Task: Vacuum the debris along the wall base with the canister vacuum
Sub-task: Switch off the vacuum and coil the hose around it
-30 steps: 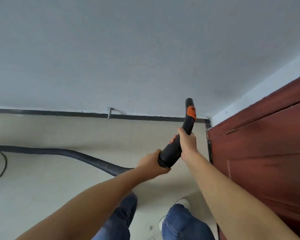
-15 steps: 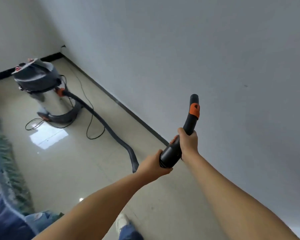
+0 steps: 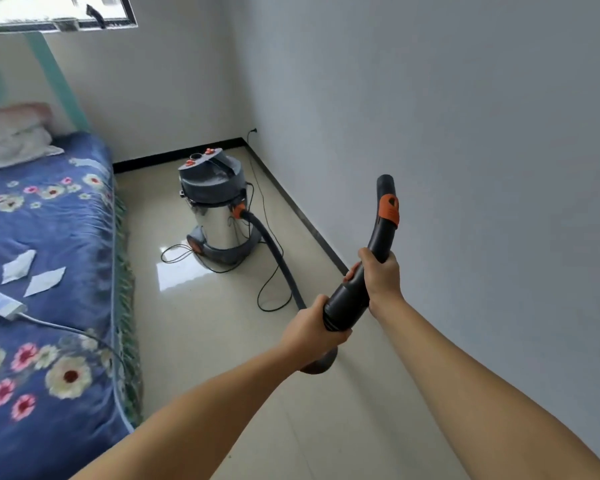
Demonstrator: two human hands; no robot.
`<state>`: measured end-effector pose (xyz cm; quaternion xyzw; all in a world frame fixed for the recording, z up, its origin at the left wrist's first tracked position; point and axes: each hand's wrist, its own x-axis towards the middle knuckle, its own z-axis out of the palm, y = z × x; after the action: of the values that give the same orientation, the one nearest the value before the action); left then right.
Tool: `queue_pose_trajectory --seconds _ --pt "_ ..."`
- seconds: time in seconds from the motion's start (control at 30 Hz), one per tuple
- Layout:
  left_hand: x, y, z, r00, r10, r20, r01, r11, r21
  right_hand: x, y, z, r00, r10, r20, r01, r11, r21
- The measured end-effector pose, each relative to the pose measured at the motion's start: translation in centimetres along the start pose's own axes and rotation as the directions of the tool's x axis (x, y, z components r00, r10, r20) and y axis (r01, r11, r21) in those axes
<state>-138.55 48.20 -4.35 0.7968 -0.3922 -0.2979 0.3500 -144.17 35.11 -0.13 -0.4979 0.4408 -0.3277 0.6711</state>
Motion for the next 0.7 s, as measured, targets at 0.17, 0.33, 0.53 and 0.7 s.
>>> queue_pose_trajectory --seconds 0.17,0.33,0.53,0.7 --pt "4.4 -0.7 -6.4 0.997 0.034 -0.074 -0.039 0.997 -0.064 3.2 -3.1 6.9 0.994 -0.082 0.066 0.083 0.996 -0.018" --pt "10.1 -0.8 -10.0 0.991 0.043 -0.13 -0.065 0.983 -0.174 8.4 -5.6 11.6 0.981 -0.154 0.115 0.159 0.986 -0.039" --pt "20.1 -1.9 -13.4 0.976 -0.019 -0.216 -0.053 0.946 -0.321 17.8 -7.7 18.5 0.946 -0.195 0.259 0.212 0.976 -0.04" --pt "28.1 -3.6 -18.5 0.954 -0.12 -0.276 -0.011 0.902 -0.431 25.9 -9.5 26.6 0.903 -0.108 0.416 0.156 0.984 -0.082"
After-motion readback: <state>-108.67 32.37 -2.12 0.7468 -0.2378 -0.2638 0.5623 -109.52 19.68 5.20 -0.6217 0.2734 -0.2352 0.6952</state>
